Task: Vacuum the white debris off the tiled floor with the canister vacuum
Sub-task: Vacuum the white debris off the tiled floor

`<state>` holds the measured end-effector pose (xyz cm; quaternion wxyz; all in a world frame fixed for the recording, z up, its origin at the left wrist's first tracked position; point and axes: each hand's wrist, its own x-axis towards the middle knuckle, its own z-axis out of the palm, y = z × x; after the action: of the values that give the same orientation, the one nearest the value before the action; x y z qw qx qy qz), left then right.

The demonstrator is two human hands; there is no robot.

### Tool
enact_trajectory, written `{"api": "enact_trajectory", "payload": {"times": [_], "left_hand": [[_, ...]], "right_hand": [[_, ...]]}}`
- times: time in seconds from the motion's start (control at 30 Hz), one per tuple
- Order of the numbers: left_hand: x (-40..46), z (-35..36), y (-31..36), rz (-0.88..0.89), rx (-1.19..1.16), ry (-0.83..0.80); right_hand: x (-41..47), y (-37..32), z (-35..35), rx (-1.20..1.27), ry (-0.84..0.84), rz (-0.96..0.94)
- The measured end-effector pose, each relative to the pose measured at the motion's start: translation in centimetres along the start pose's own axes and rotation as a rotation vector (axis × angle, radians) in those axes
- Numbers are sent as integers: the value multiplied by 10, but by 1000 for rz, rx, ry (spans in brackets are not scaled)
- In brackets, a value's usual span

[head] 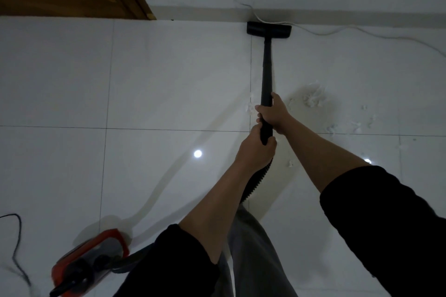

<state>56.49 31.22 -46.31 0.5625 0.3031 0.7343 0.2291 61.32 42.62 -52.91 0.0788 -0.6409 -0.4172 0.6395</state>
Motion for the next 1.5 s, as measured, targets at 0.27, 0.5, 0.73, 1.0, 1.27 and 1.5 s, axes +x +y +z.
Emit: {"api": "enact_trajectory", "payload": {"times": [0.27, 0.5, 0.73, 1.0, 1.27, 1.5], "left_hand": [[-12, 15, -4, 1, 1, 24], [-51, 30, -20, -8, -2, 41], [-104, 54, -38, 13, 1, 38], [-171, 94, -68, 13, -68, 15], [-216, 135, -89, 10, -61, 57], [-246, 161, -99, -54, -51, 57]], "right_hand": [[-10, 12, -7, 11, -9, -23], [-45, 39, -7, 39, -48, -18], [-91, 76, -11, 76, -46, 6], [-154, 127, -28, 29, -57, -35], [-185, 178, -41, 36, -102, -5], [-205, 210, -51, 5, -141, 18]]}}
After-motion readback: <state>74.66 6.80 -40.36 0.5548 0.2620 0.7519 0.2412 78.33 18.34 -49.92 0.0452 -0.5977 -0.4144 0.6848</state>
